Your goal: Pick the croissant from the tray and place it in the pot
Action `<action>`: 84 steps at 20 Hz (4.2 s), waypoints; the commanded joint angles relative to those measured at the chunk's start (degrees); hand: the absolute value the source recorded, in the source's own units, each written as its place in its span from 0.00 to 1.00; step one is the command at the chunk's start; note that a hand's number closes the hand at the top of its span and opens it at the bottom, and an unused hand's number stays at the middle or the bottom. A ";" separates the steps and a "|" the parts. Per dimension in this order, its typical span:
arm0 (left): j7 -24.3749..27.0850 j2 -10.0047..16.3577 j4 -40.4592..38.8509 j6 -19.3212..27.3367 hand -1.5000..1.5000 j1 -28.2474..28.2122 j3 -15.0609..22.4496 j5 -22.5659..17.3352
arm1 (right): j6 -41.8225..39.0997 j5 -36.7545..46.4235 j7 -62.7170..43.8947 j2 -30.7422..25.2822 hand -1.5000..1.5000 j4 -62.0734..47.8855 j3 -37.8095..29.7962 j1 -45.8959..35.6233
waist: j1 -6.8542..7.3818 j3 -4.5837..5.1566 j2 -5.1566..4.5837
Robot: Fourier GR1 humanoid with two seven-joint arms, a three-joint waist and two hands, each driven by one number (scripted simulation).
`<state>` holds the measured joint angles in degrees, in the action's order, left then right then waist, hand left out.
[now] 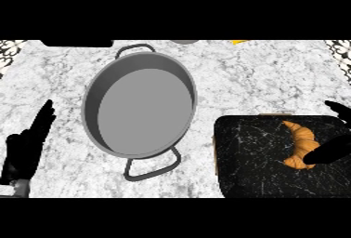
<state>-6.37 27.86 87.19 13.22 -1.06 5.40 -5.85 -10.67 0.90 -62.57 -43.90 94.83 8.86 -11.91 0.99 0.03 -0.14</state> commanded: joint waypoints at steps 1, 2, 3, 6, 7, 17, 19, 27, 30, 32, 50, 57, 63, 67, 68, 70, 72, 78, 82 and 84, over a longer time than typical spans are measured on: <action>3.03 -1.46 -0.82 0.18 0.50 -2.58 -1.06 0.49 | -3.09 1.65 -8.14 2.27 0.00 -3.22 3.33 -3.79 | -0.03 0.02 0.05; -0.62 -0.10 0.70 -1.24 0.50 0.20 -1.47 -0.42 | -4.60 0.84 -9.34 1.71 0.00 -4.29 3.35 -5.61 | -0.09 0.01 0.04; 0.97 -0.37 -0.93 -2.00 0.50 0.42 -2.74 -1.25 | -5.23 0.91 -7.04 1.50 0.00 -6.20 2.90 -5.66 | -0.26 0.01 0.03; 2.59 -0.50 -1.23 -3.42 0.50 -2.82 -2.92 -0.67 | -5.47 1.12 -4.83 2.81 0.00 -10.20 2.34 -7.07 | -0.25 0.00 0.05; 0.50 -0.10 -1.56 -2.56 0.50 0.64 -2.89 0.47 | -6.22 0.29 -6.72 3.16 0.00 -10.52 3.21 -7.86 | -0.41 0.00 0.02; -0.50 -2.27 0.79 -2.93 0.50 -1.21 -4.32 2.38 | -6.42 3.72 -7.81 4.99 0.00 -7.87 3.61 -4.71 | -1.06 0.00 0.25; -2.80 -2.39 -0.34 -3.99 0.50 1.70 -4.86 2.47 | -3.00 7.49 -3.42 8.75 0.00 -13.24 4.66 -4.45 | -0.97 -0.02 0.13; -0.32 -5.33 -1.40 -4.73 0.50 0.74 -5.81 4.78 | -6.68 8.88 0.49 11.67 0.00 -20.69 2.10 -7.56 | -0.76 -0.03 0.12; -1.19 -5.55 3.59 -5.18 0.50 -3.35 -6.03 5.23 | -7.66 11.45 3.47 11.56 1.00 -17.45 3.43 -5.68 | -0.70 -0.03 0.19; -0.35 -5.35 0.46 -6.67 0.50 -1.52 -7.41 5.43 | -6.21 14.22 5.51 12.71 1.00 -17.24 3.45 -4.23 | -0.87 -0.02 0.17; -0.65 -7.38 0.44 -10.41 0.50 2.86 -3.67 8.28 | -17.71 25.95 19.69 33.44 1.00 3.57 37.79 -20.64 | 8.84 0.38 0.79; -1.58 -9.36 -2.26 -6.78 0.50 2.55 -4.90 9.37 | -6.89 39.75 10.97 43.64 1.00 8.50 52.78 -33.10 | 2.00 0.11 0.91; -2.28 -7.53 -2.07 -8.07 0.50 3.33 -7.01 8.27 | 4.04 46.32 1.49 43.84 1.00 11.25 52.66 -42.79 | 0.71 0.08 0.69; -0.95 -7.81 0.12 -8.14 0.50 0.36 -6.71 8.62 | 13.93 41.64 -1.35 43.87 1.00 8.89 50.76 -46.07 | 1.70 0.09 0.57; -2.14 -7.76 1.20 -8.22 0.50 0.76 -7.53 7.75 | 15.66 42.28 -1.86 43.88 1.00 9.39 52.27 -45.03 | 1.03 0.04 0.51; -1.78 -8.38 1.12 -7.13 0.50 0.51 -7.00 9.12 | 16.60 38.51 0.61 43.88 1.00 5.23 46.11 -50.94 | 1.30 0.07 0.35; -2.78 -9.05 1.14 -7.21 0.50 1.14 -6.59 9.17 | 19.48 38.59 -0.53 43.89 1.00 4.67 47.05 -51.03 | 0.69 0.04 0.34; -1.76 -6.67 0.30 -10.07 0.50 1.62 -9.62 7.16 | 26.86 32.26 5.83 43.90 1.00 -7.22 41.89 -59.11 | 1.04 0.06 0.12; -0.52 -8.73 -0.75 -8.86 0.50 2.61 -7.79 9.30 | 28.28 26.71 14.29 43.90 1.00 -17.29 36.27 -64.33 | 1.19 0.08 -0.12; -0.88 -7.21 -1.48 -10.30 0.50 1.93 -10.10 7.87 | 25.53 26.03 17.86 43.90 1.00 -20.36 34.48 -64.42 | 0.46 0.05 -0.06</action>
<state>-7.53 19.92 87.50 3.79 -0.30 -3.24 2.42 14.66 30.52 -49.63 -0.04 81.13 47.01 -73.06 1.92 0.08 -0.11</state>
